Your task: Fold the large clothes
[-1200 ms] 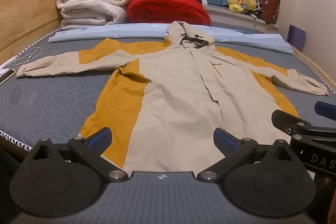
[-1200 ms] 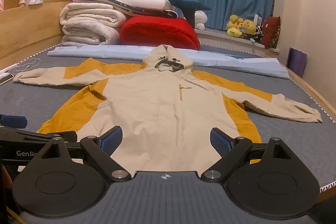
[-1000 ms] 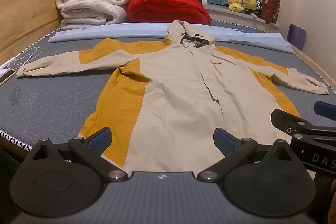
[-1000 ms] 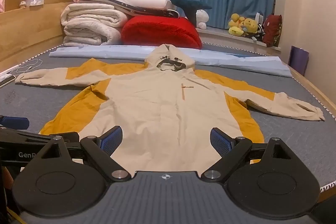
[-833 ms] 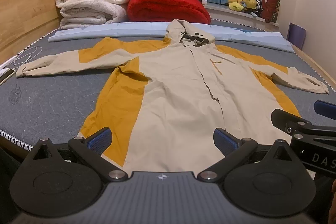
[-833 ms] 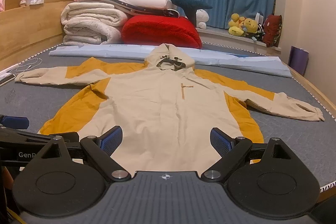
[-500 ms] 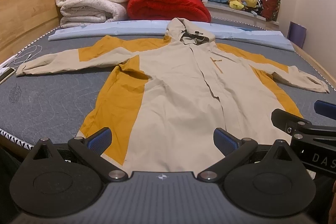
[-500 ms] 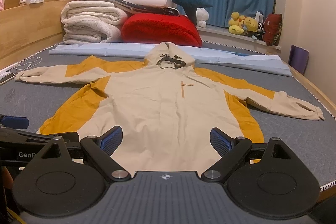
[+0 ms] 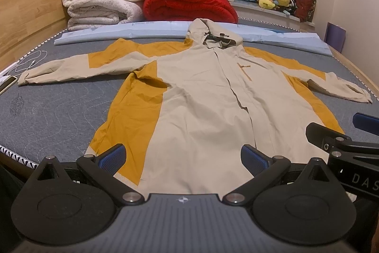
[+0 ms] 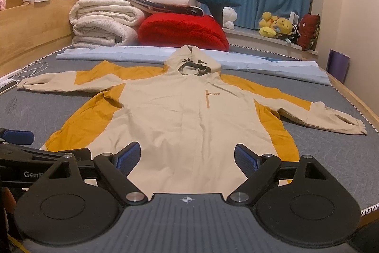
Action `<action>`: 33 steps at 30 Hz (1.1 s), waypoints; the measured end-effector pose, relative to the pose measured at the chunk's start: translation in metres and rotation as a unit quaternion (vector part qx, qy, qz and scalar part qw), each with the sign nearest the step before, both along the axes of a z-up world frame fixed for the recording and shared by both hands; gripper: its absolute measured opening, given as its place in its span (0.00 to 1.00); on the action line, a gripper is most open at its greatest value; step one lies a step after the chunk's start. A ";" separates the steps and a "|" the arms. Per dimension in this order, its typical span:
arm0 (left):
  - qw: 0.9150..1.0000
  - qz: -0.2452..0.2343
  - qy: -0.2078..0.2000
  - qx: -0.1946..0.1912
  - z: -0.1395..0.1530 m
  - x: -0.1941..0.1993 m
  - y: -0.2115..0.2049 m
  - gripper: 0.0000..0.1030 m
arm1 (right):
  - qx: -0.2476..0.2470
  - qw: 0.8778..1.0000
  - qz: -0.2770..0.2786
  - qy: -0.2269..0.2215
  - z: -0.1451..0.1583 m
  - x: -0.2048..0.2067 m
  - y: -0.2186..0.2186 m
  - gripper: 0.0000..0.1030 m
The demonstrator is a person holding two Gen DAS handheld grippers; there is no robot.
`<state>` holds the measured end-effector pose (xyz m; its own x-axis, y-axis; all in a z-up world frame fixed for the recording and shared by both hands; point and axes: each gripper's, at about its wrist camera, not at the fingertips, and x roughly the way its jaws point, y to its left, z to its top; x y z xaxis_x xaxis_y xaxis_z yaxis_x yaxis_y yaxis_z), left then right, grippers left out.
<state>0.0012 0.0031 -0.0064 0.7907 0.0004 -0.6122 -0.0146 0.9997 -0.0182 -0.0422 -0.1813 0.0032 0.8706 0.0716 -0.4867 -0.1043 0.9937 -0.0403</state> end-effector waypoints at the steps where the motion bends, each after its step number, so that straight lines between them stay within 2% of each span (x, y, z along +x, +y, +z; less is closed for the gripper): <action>1: 1.000 0.000 -0.001 0.000 0.000 0.000 0.000 1.00 | 0.001 1.000 0.001 0.001 0.000 0.000 0.000 0.83; 9: 1.000 -0.003 -0.001 0.001 0.000 0.002 -0.002 1.00 | 0.000 1.000 0.007 0.001 0.002 -0.001 0.003 0.76; 13: 1.000 -0.012 -0.008 0.011 0.001 0.000 -0.006 1.00 | 0.003 1.000 0.003 0.001 0.003 0.001 0.003 0.60; 16: 0.999 -0.016 -0.026 0.025 0.004 -0.002 -0.009 0.99 | 0.016 1.000 -0.006 -0.015 0.006 -0.001 0.001 0.59; 17: 0.999 -0.015 -0.034 0.028 0.005 -0.002 -0.009 0.95 | 0.014 1.000 -0.010 -0.026 0.008 -0.002 0.001 0.59; 18: 0.997 -0.013 -0.059 0.046 0.008 -0.003 -0.010 0.93 | 0.011 0.999 -0.015 -0.041 0.010 -0.003 -0.001 0.59; 20: 0.991 -0.009 -0.122 0.058 0.016 -0.007 -0.012 0.82 | 0.008 0.997 -0.026 -0.070 0.014 -0.006 -0.004 0.59; 21: 0.989 -0.008 -0.133 0.064 0.022 -0.006 -0.012 0.81 | 0.007 0.996 -0.032 -0.087 0.017 -0.008 -0.005 0.59; 22: 0.989 -0.008 -0.142 0.050 0.028 -0.006 -0.011 0.78 | 0.005 0.995 -0.037 -0.097 0.019 -0.008 -0.007 0.59; 25: 0.989 -0.021 -0.146 -0.001 0.051 0.006 -0.005 0.74 | -0.006 0.994 -0.056 -0.092 0.022 -0.003 -0.014 0.59; 27: 0.990 -0.030 -0.139 -0.011 0.065 0.020 -0.002 0.73 | 0.012 0.995 -0.057 -0.080 0.025 0.003 -0.021 0.59; 29: 0.989 -0.042 -0.139 -0.019 0.079 0.039 0.000 0.68 | 0.019 0.995 -0.059 -0.080 0.029 0.006 -0.026 0.59; 33: 0.987 -0.065 -0.148 0.017 0.102 0.098 -0.001 0.56 | -0.008 0.995 -0.063 -0.083 0.034 0.014 -0.033 0.59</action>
